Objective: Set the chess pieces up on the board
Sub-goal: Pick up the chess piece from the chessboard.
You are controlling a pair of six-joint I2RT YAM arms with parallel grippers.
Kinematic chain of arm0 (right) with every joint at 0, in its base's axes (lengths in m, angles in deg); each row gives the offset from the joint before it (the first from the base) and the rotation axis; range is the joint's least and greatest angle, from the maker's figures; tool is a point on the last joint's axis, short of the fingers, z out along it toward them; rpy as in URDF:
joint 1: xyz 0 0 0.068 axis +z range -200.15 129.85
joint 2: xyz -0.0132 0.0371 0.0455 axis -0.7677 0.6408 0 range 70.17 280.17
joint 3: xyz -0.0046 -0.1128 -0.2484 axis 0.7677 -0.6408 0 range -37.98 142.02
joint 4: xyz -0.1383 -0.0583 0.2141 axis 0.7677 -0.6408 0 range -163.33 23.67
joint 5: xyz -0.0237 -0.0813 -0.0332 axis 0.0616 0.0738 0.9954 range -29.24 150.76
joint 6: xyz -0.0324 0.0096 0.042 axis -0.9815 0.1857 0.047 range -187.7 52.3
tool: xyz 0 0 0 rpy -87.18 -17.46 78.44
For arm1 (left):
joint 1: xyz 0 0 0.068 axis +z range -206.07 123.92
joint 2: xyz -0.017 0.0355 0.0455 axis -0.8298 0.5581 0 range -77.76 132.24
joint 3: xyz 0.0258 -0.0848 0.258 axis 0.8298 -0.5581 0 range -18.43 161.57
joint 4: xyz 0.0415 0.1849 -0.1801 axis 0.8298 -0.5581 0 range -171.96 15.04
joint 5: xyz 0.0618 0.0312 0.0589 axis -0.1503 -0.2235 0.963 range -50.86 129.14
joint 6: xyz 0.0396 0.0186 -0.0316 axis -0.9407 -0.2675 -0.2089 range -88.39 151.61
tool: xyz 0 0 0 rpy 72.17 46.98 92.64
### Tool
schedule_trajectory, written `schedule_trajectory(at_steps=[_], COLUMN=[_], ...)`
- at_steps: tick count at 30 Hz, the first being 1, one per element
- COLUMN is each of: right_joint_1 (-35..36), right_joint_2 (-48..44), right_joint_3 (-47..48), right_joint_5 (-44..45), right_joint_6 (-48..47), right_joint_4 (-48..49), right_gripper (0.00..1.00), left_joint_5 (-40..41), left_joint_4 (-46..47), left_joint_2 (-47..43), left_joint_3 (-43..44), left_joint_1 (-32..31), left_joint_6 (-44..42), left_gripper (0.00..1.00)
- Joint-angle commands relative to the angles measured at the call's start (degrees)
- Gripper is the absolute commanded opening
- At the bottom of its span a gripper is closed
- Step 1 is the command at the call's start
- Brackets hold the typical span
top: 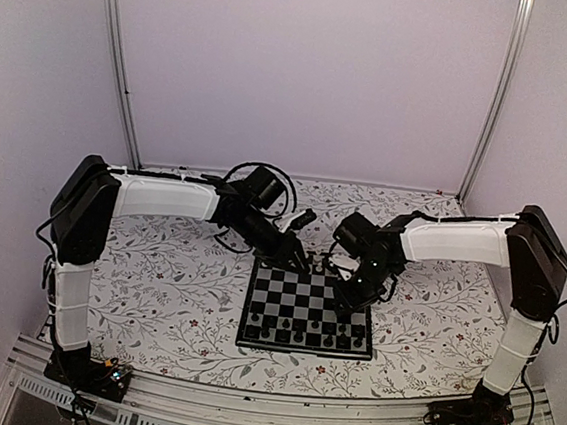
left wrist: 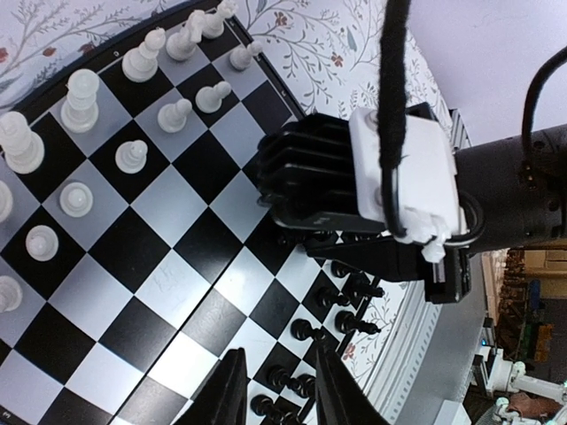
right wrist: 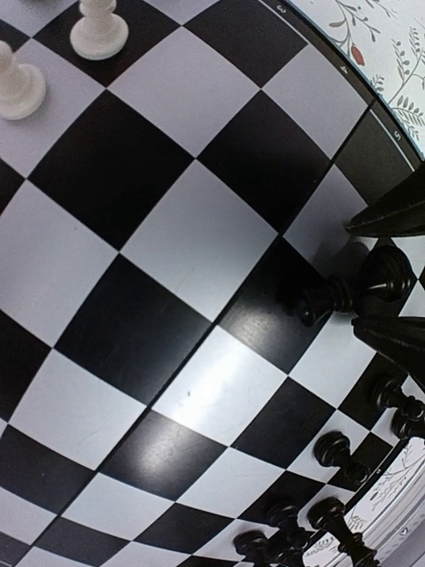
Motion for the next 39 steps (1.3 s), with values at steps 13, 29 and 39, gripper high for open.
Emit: schedule_trajectory(at_steps=[13,29,39], right_joint_1=[0.63,0.65,0.61], right_joint_2=[-1.89,-10.01,-11.13], right_joint_3=[-0.25,3.53,3.75], right_joint_5=[2.50,-6.50,-8.21], right_joint_6=[-0.26,-0.32,-0.90], right_joint_4=[-1.48,6.70,8.28], right_gripper=[0.12,0.11,0.11], left_joint_5=[-2.03,-16.07,-15.98], left_joint_4=[0.80,10.90,10.56], left_joint_2=[1.71,2.36,3.42], left_joint_3=[0.69,1.18,1.59], left_joint_1=[0.74,1.68,2.16], left_joint_6=[0.33,6.22,7.08], left_gripper=[0.30,0.36,0.42])
